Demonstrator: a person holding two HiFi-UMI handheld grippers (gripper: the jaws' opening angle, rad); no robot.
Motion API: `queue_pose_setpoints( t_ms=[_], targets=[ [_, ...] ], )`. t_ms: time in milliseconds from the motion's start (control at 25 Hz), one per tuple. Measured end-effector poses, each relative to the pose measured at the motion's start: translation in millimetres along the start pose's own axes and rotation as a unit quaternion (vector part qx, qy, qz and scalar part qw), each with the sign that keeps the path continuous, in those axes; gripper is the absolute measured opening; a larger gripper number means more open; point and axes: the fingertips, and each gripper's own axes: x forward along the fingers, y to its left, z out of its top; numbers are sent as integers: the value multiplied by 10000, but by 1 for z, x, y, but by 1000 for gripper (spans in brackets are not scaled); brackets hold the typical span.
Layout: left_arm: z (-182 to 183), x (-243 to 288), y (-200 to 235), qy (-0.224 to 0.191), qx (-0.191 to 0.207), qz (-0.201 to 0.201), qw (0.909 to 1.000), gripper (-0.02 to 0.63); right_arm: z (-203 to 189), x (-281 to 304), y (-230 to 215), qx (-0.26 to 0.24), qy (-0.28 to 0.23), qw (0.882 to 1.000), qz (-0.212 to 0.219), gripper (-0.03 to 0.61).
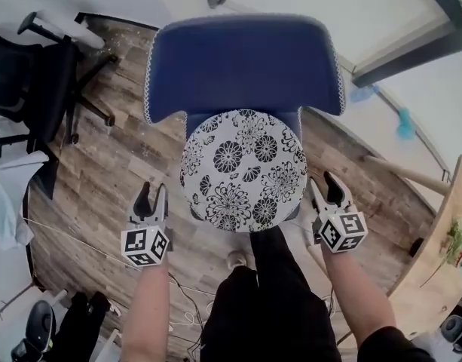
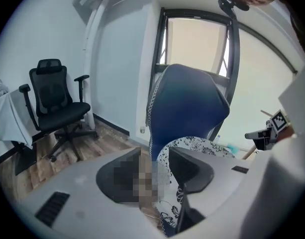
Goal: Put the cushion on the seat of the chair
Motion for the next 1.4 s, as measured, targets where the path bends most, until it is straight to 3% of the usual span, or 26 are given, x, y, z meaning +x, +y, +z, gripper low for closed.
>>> queue_pose_setpoints(
  t_ms=[240, 520, 800, 960, 1160, 1280, 1400],
  targets=[
    [55, -41, -25, -206, 210, -351, 9990, 172, 68, -54, 41, -1, -511, 9984, 261, 204],
    [141, -95, -53, -725, 416, -538, 9950, 172, 151, -117, 73, -156, -978, 9942, 428, 113],
    [211, -154, -100, -1178, 825, -1101, 9835, 172, 219, -177, 112, -411, -1237, 9895, 622, 54],
    [236, -180, -119, -1326, 860, -1104, 9812, 167, 246, -203, 130, -399, -1395, 9855, 875, 44],
    [267, -208, -141, -1460, 899, -1336, 9761, 73, 276, -222, 144, -684, -1497, 9810, 1024, 35],
    [280, -221, -143, -1520, 1125, -1194, 9747, 60, 292, -233, 153, -791, -1682, 9763, 1105, 32],
    [290, -237, -145, -1691, 1075, -1136, 9731, 31, 297, -251, 165, -969, -1783, 9721, 1176, 25]
  ],
)
